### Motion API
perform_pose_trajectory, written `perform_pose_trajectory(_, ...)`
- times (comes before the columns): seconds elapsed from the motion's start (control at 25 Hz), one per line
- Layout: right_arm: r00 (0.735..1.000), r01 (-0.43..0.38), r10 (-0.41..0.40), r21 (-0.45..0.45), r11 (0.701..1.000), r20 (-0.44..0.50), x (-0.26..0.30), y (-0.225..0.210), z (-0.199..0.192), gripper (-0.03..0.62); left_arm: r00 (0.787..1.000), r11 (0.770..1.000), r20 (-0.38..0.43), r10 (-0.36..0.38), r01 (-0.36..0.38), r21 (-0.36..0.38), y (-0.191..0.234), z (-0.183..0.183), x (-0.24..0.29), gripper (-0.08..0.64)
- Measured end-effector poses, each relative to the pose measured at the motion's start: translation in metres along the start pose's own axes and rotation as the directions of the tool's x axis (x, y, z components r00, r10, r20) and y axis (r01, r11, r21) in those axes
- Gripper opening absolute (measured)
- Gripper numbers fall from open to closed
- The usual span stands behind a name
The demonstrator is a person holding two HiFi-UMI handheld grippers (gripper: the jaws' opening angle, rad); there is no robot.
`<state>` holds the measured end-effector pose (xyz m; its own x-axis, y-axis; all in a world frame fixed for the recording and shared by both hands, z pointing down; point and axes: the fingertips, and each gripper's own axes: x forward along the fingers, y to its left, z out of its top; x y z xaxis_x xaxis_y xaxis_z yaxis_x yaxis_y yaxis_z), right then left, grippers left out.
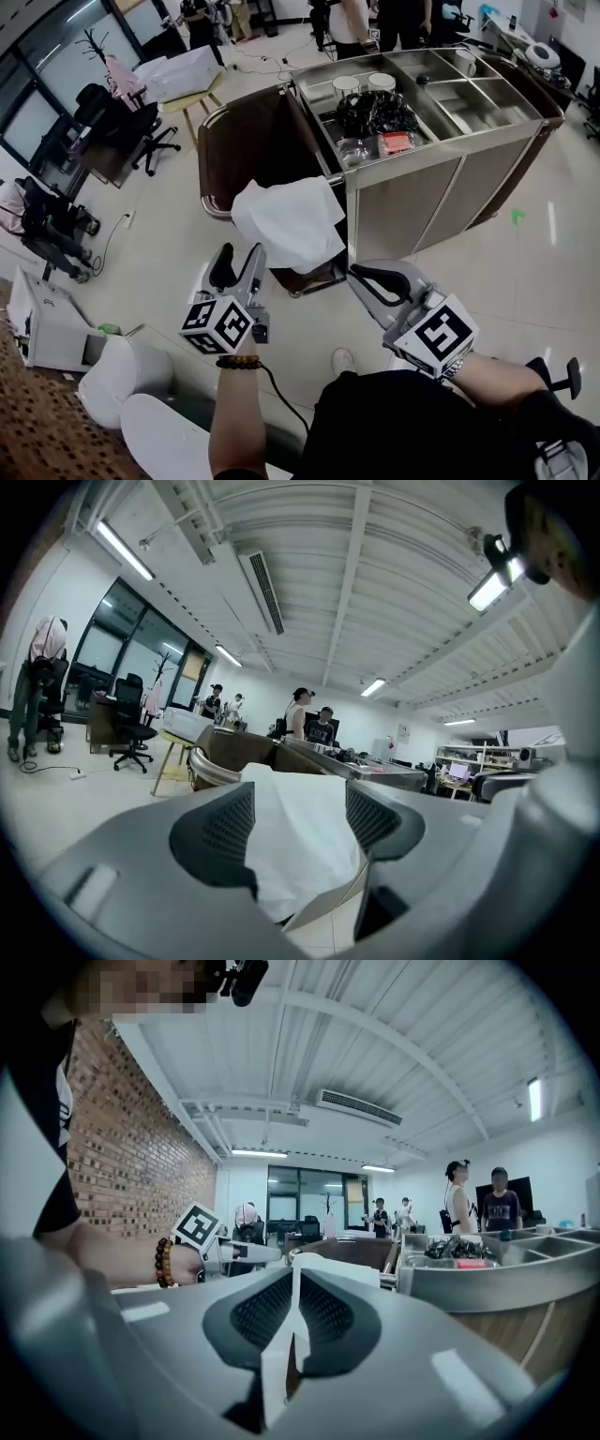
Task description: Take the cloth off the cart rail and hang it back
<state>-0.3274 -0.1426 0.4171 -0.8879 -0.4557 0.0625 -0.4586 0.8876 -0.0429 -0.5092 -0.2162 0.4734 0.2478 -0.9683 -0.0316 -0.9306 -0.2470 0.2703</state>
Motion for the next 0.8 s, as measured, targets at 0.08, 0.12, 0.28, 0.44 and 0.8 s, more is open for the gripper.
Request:
perform_pose_trajectory(0.08, 1.0, 0.01, -0.01, -0.02, 1.0, -0.004, 0.023, -0.002, 0.003, 0.023, 1.0, 1.0, -0.018, -0.022, 0.021, -0.017, 0.022, 0.002, 0.011, 0.29)
perform_pose_trajectory(0.12, 1.0, 0.012, -0.011, -0.06, 0.998, 0.012, 0.032, -0.006, 0.003, 0.023, 0.999, 0.999, -0.028, -0.035, 0.034, -0.026, 0.03, 0.001, 0.017, 0.291)
perform_pose_trajectory(0.28, 0.999, 0.032, -0.032, -0.076, 0.997, 0.007, 0.064, -0.017, 0.002, 0.023, 0.993, 0.995, -0.079, -0.088, 0.084, -0.061, 0.055, -0.016, 0.041, 0.295)
perform_pose_trajectory(0.44, 0.998, 0.048, -0.049, -0.039, 0.998, -0.026, 0.089, -0.02, -0.003, 0.023, 0.978, 0.982, -0.12, -0.168, 0.155, -0.108, 0.066, -0.033, 0.055, 0.295)
perform_pose_trajectory(0.8, 0.995, 0.064, -0.063, 0.018, 0.998, -0.073, 0.121, -0.021, -0.006, 0.023, 0.952, 0.954, -0.12, -0.283, 0.266, -0.136, 0.063, -0.034, 0.06, 0.285)
